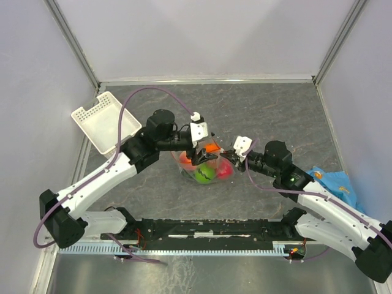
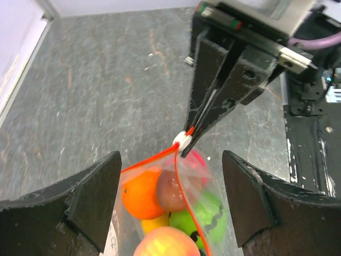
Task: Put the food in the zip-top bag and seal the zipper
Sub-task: Zip the zipper food storage bag at the center of the board.
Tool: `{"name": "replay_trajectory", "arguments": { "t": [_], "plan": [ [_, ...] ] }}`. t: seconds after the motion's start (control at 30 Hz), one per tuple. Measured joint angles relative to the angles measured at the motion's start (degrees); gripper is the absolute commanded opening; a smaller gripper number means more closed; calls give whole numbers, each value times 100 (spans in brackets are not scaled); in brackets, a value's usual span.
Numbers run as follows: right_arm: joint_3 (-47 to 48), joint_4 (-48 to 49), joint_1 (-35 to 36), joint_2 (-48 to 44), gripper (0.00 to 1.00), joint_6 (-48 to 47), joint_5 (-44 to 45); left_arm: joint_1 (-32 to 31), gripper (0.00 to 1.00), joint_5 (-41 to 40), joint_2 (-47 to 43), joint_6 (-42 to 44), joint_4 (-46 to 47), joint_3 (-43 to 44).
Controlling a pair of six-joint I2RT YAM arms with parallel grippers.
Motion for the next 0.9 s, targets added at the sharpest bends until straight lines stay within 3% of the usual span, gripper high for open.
{"name": "replay_trajectory", "arguments": {
  "t": [0.2, 0.33, 0.73, 0.9],
  "plan": [
    [-2, -15, 0, -42, 2, 0, -144, 0, 76, 850, 619, 717, -476, 570],
    [-20, -15, 0, -66, 2, -26, -195, 0, 66, 1152, 1005, 1014, -761, 807],
    [-79, -50, 0, -111, 2, -87, -192, 0, 21, 1611, 1445, 1390, -1285, 1034],
    [-111, -55, 0, -125, 2, -90, -142, 0, 16, 1572, 1443, 1392, -1314, 1034]
  ]
}}
